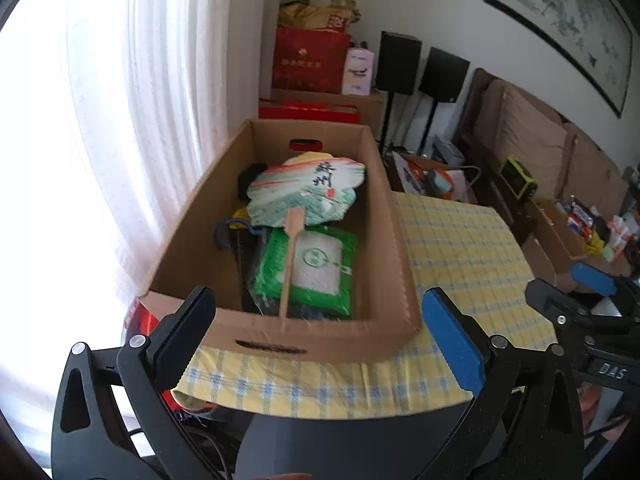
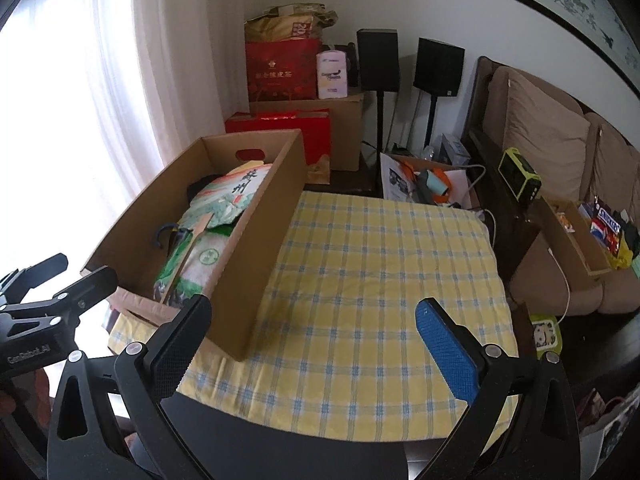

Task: Organize objects

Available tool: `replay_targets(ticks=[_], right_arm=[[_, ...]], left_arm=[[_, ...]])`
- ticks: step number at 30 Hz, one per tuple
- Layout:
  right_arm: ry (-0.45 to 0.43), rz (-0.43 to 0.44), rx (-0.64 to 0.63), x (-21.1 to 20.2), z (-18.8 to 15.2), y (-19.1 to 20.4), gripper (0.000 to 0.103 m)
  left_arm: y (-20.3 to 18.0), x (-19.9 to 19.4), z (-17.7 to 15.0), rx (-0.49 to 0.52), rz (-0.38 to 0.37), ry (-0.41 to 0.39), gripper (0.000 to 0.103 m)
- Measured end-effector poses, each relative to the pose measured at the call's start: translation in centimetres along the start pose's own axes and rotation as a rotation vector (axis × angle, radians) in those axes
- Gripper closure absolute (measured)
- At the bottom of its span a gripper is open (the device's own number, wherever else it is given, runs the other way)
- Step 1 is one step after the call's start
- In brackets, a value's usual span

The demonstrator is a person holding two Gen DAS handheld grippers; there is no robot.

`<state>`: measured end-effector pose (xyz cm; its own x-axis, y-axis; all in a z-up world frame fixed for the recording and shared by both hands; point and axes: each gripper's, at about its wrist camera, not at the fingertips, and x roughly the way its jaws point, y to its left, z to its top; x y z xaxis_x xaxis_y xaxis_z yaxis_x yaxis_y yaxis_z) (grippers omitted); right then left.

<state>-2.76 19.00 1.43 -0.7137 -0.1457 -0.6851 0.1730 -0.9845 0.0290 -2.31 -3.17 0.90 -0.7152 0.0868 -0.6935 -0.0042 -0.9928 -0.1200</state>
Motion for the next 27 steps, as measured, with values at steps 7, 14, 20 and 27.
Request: replay_targets(ticks=[7, 14, 20, 27], right_arm=[[-0.01, -0.004, 0.016, -1.3, -1.0, -0.4, 0.0], [-0.012, -0.019, 0.01, -1.9, -1.5, -0.7, 0.0], [-0.008, -0.031, 0.007, -2.6, -2.3, -0.8, 0.0], [-0.005, -0.041, 0.008, -2.7, -2.8, -1.0, 0.0]], left_arm=[[-1.3, -1.4, -1.0, 0.048, 0.03, -0.005, 0.0], [-1.9, -2.3, -1.8, 0.048, 0.003, 0.0, 0.0], [-2.3, -3.0, -2.1, 0.055, 0.022, -0.014, 0.0], [-2.3, -2.7, -2.3, 0.046, 0.019, 0.008, 0.0]])
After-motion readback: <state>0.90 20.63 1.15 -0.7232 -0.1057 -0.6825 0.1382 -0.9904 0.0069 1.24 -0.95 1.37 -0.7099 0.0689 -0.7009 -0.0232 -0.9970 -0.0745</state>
